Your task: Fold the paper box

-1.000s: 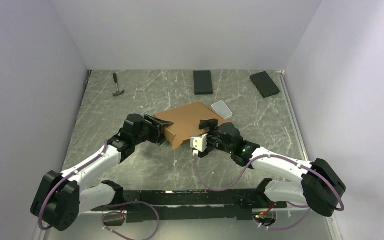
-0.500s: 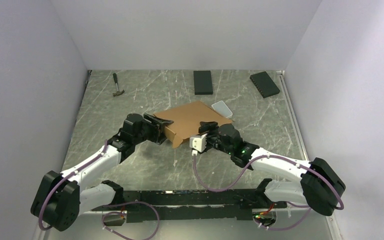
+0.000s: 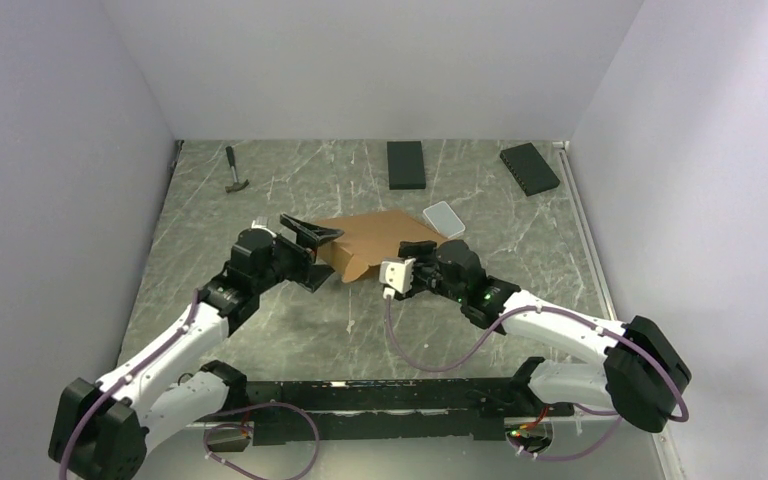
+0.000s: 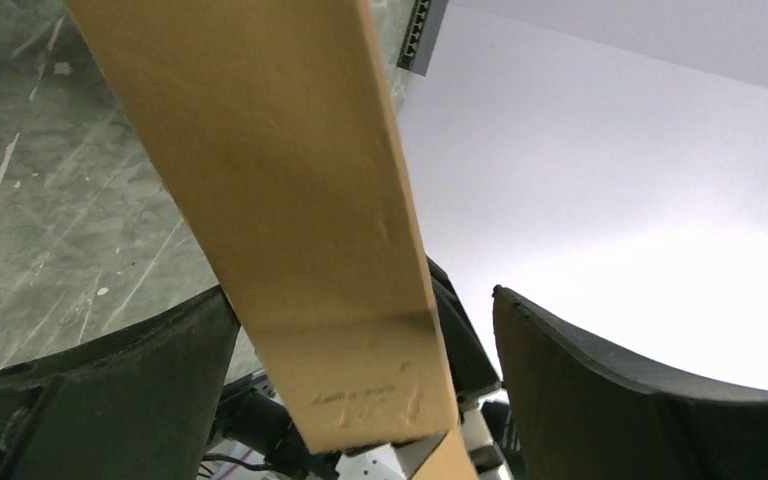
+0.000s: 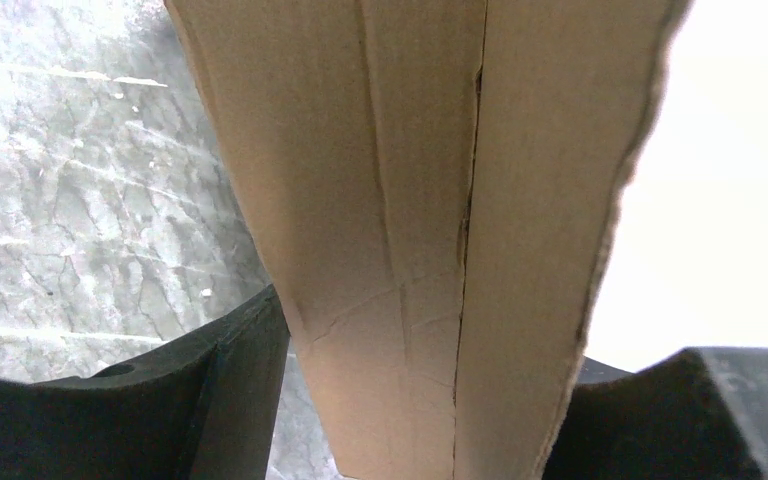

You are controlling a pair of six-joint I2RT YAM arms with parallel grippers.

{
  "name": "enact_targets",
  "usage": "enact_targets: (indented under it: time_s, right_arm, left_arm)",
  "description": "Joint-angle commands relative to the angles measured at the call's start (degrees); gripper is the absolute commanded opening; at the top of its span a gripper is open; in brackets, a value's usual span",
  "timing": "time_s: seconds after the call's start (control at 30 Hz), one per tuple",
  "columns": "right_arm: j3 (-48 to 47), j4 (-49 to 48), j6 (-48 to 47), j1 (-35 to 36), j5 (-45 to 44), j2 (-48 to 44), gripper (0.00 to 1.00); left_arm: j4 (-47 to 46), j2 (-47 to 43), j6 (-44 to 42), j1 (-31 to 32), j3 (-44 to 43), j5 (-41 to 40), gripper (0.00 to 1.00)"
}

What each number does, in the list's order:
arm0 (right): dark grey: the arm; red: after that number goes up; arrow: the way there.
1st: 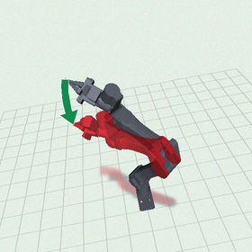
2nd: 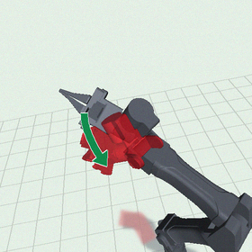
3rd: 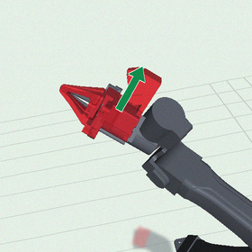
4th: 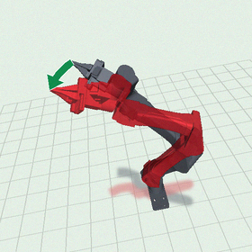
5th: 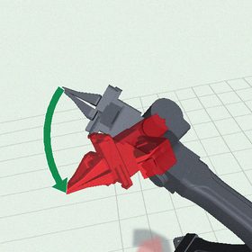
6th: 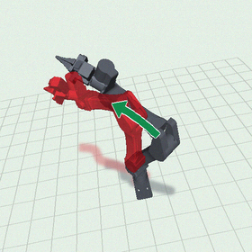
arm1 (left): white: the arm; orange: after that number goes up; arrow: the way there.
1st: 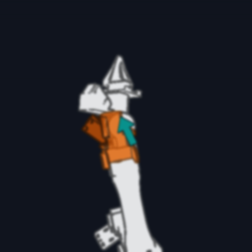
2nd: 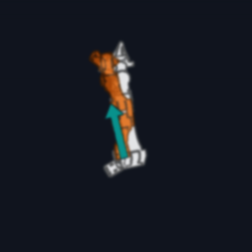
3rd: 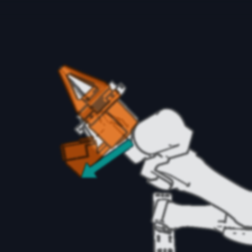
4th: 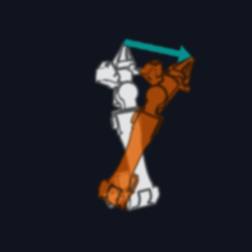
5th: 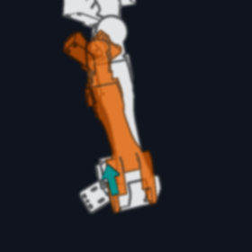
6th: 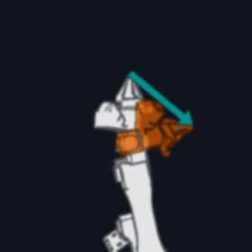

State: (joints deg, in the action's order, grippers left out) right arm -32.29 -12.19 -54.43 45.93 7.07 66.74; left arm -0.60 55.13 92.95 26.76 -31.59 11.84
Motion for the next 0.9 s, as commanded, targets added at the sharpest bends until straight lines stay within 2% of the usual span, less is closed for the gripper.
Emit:
enact_targets:
  time_s: [0.0, 0.37, 0.57, 0.87]
  right_arm:
    - [-4.5, 1.0, 5.0, -1.0, 2.2, -1.9, 0.49]
    - [-13.2, 9.4, 17.2, -7.4, 8.6, -2.9, 0.46]
    - [-19.8, 15.3, 26.1, -12.5, 15.4, -0.5, 0.45]
    - [-31.3, 22.9, 42.4, -21.6, 29.2, 7.7, 0.44]
  left_arm:
    - [4.0, -5.7, -6.6, -0.6, -3.6, -2.9, 0.99]
    - [12.0, -18.8, -23.0, -0.6, -2.6, -5.9, 1.0]
    - [16.8, -25.4, -31.2, -0.6, -3.9, -8.4, 0.99]
    - [21.3, -28.8, -34.7, -0.6, -3.5, -10.5, 0.99]
